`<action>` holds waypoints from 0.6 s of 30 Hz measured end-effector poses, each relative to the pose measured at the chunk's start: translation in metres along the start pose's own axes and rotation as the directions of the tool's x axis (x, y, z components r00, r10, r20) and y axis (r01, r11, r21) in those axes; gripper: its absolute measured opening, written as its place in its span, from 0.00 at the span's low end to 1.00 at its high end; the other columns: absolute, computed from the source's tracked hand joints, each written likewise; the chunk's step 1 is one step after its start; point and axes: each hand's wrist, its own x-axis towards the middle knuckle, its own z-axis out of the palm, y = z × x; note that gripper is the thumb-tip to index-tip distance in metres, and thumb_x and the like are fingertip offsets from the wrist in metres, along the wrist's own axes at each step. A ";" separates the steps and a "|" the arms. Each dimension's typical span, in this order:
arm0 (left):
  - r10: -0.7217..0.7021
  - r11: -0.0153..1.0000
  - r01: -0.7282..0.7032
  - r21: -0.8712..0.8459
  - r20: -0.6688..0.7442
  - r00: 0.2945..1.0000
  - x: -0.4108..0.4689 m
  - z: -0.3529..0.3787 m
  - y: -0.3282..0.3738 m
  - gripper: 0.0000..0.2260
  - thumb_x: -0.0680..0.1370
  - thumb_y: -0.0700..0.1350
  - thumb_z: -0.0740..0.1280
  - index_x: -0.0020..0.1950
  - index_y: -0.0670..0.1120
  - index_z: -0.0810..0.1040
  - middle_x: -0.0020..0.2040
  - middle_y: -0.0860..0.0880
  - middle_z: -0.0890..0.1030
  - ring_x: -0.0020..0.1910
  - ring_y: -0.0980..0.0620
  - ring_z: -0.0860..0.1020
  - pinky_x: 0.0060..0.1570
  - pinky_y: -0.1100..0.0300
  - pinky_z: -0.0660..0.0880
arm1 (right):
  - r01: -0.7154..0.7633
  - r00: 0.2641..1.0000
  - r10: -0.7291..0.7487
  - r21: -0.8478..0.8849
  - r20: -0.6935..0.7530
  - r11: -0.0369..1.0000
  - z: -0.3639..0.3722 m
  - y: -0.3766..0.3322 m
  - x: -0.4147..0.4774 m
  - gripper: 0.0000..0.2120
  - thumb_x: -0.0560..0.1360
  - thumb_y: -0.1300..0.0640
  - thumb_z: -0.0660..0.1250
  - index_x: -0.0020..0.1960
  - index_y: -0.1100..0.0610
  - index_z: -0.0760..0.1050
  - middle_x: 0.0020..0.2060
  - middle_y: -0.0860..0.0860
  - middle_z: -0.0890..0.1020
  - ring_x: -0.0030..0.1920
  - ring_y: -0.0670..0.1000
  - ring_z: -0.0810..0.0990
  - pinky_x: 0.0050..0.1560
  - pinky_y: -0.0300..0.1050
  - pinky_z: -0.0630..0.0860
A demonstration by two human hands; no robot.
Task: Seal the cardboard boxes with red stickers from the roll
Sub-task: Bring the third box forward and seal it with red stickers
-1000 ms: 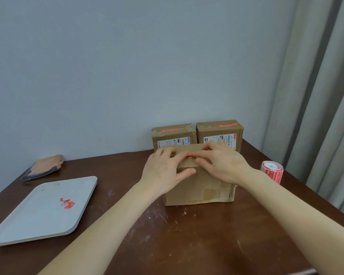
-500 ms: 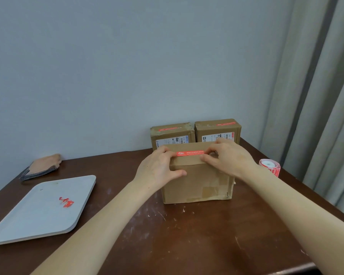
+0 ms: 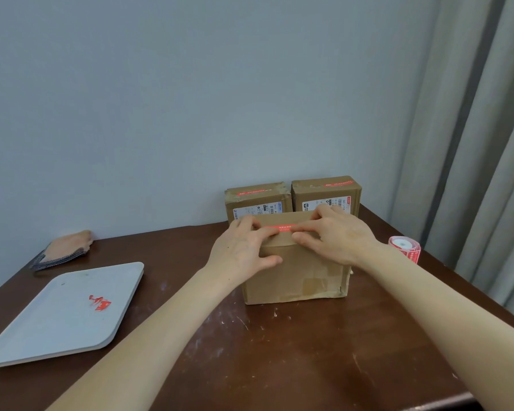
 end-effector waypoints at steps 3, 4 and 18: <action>-0.010 0.999 0.010 -0.030 0.004 1.000 0.001 -0.002 0.000 0.28 0.72 0.63 0.67 0.70 0.55 0.70 0.62 0.53 0.70 0.61 0.54 0.69 0.54 0.61 0.69 | -0.018 1.000 0.018 0.010 -0.011 1.000 0.001 -0.001 0.001 0.21 0.77 0.34 0.51 0.65 0.37 0.72 0.56 0.48 0.71 0.61 0.51 0.68 0.58 0.49 0.70; -0.019 0.998 0.019 -0.054 0.005 1.000 -0.001 -0.004 -0.002 0.29 0.71 0.63 0.67 0.69 0.54 0.71 0.62 0.54 0.71 0.61 0.55 0.70 0.54 0.62 0.70 | -0.026 1.000 0.026 0.023 -0.015 0.999 0.002 0.000 0.001 0.21 0.77 0.35 0.52 0.65 0.38 0.73 0.55 0.48 0.71 0.61 0.51 0.69 0.57 0.49 0.71; -0.024 0.999 0.022 0.046 0.053 0.998 0.002 -0.007 -0.004 0.34 0.69 0.69 0.64 0.72 0.61 0.60 0.65 0.52 0.67 0.65 0.52 0.66 0.51 0.58 0.72 | -0.008 0.999 0.007 -0.049 -0.031 0.999 0.002 0.003 0.006 0.21 0.80 0.38 0.49 0.70 0.39 0.67 0.58 0.51 0.71 0.62 0.53 0.68 0.61 0.50 0.69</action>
